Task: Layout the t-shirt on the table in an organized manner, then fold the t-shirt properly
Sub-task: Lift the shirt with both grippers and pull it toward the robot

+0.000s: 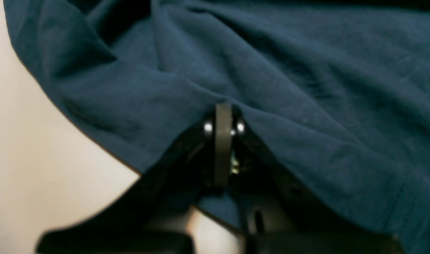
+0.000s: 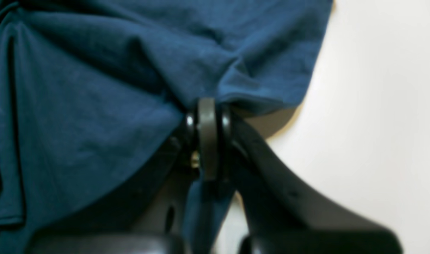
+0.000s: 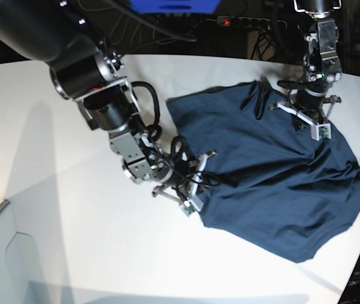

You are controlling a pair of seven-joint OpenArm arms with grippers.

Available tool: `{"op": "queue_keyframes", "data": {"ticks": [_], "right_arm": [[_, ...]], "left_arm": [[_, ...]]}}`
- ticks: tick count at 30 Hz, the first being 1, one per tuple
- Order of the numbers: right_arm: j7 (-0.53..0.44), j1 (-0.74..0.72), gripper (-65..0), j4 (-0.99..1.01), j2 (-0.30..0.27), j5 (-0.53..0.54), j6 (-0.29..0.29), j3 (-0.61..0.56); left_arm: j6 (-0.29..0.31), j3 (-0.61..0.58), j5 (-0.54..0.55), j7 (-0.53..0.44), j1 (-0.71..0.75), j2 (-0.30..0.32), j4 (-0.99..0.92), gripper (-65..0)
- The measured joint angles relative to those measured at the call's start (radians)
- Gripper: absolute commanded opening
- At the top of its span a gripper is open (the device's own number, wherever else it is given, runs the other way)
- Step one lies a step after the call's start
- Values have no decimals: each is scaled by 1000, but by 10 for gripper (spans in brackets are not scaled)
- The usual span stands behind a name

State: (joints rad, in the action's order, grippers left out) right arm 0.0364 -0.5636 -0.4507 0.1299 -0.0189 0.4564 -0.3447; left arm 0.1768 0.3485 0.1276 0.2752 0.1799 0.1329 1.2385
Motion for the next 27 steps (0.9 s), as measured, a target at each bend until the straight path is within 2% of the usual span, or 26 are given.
{"op": "queue_keyframes", "data": {"ticks": [4,8,9,12,17,21,27], "right_arm": [[-12,-6,-650,-5,-26,2,0,0],[-10,30,-650,-50,-105,7,0,26],[-5,54,-650,-79,-123,7,0,51],[10,116,-650,-175,-164,0,1,117],[0,201,-650,-378,-230,4,1,211],[4,346,-650,-555,-278,0,1,293],[7,575,-650,-795,-274,-1,-6,422]], "left_arm": [[0,0,-1,0,-1,0,0,-649],[2,-6,-13,40,-56,19,-19,-649],[-13,-5,-23,42,-85,19,-37,-649],[-7,-11,-21,43,-164,17,-93,-649],[-6,-114,-19,36,-259,19,-193,-649],[-8,-184,-21,47,-294,18,-212,-649],[-15,-312,-20,47,-360,11,-212,-649]]}}
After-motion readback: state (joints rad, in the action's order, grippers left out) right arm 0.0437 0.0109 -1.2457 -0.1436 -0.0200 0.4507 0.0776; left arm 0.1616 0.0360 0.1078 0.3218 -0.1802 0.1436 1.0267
